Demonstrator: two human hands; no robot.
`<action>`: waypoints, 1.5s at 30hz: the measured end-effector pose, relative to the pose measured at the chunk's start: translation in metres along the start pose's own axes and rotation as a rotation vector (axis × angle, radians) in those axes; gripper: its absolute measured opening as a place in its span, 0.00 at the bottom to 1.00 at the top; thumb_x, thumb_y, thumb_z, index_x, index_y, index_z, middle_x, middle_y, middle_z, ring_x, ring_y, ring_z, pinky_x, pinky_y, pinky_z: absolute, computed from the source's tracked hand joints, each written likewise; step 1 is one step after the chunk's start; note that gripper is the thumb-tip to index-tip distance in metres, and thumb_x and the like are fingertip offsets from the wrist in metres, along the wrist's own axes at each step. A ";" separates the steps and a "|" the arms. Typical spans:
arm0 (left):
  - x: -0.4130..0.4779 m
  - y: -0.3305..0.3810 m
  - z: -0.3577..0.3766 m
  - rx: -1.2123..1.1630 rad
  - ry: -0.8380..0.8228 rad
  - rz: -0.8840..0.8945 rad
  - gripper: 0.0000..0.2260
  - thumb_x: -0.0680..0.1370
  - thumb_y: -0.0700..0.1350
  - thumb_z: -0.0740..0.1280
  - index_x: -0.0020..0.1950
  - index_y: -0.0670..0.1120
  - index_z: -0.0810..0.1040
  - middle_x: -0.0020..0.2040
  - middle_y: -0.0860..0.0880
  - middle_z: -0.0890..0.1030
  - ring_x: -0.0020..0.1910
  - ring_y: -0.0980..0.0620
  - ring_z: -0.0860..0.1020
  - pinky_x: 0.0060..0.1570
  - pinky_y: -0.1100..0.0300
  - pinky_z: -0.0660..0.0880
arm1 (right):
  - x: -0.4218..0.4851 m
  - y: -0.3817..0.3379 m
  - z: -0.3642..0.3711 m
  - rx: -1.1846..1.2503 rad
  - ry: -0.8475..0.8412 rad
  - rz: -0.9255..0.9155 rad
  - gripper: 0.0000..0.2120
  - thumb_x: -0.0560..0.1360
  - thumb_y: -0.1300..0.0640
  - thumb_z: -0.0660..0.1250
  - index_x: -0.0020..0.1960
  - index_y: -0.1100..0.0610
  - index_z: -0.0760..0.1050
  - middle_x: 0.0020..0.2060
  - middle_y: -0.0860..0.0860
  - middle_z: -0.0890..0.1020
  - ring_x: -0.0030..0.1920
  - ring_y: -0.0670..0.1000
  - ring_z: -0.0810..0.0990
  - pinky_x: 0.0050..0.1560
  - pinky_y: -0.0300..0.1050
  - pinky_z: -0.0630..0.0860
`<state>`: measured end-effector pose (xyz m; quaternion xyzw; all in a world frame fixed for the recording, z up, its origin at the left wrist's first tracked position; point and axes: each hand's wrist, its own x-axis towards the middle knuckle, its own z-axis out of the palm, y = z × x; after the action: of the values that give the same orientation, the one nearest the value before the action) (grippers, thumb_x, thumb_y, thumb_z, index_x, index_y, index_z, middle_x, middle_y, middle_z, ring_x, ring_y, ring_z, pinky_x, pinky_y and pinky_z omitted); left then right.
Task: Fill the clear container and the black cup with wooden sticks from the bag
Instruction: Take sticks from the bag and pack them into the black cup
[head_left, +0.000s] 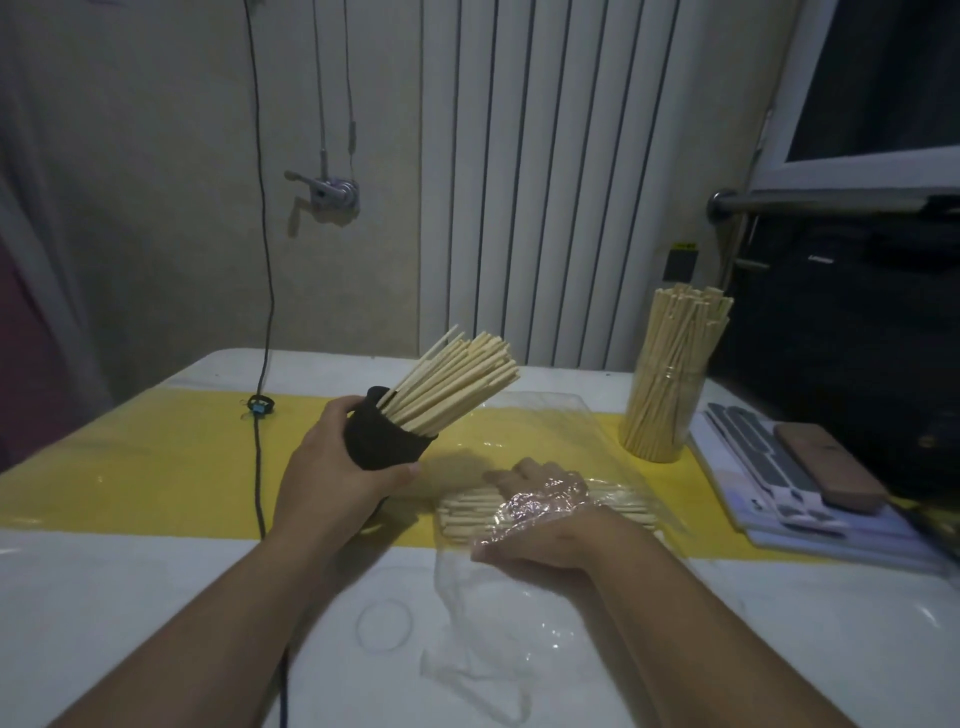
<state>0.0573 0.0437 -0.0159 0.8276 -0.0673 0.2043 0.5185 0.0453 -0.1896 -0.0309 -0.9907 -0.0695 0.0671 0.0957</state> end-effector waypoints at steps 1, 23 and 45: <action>-0.001 0.000 0.000 0.004 -0.001 0.004 0.33 0.64 0.49 0.83 0.60 0.63 0.67 0.51 0.64 0.75 0.48 0.59 0.75 0.38 0.64 0.70 | -0.002 -0.001 0.000 0.001 0.018 -0.009 0.46 0.63 0.24 0.61 0.76 0.43 0.59 0.69 0.47 0.67 0.70 0.55 0.63 0.72 0.51 0.59; 0.002 -0.004 0.003 -0.023 0.029 -0.005 0.33 0.66 0.47 0.82 0.65 0.56 0.69 0.54 0.57 0.76 0.53 0.53 0.75 0.40 0.66 0.70 | 0.001 -0.010 -0.010 0.006 0.243 -0.034 0.34 0.64 0.34 0.73 0.67 0.39 0.68 0.69 0.40 0.66 0.71 0.50 0.63 0.71 0.48 0.59; 0.000 -0.009 -0.001 -0.049 0.028 -0.016 0.33 0.66 0.49 0.82 0.64 0.59 0.67 0.56 0.57 0.77 0.55 0.52 0.77 0.44 0.60 0.73 | -0.016 -0.013 -0.022 0.012 0.183 0.020 0.08 0.77 0.47 0.68 0.54 0.47 0.80 0.59 0.42 0.78 0.63 0.49 0.73 0.61 0.42 0.71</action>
<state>0.0598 0.0485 -0.0226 0.8123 -0.0584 0.2100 0.5410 0.0311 -0.1830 -0.0047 -0.9928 -0.0499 -0.0222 0.1067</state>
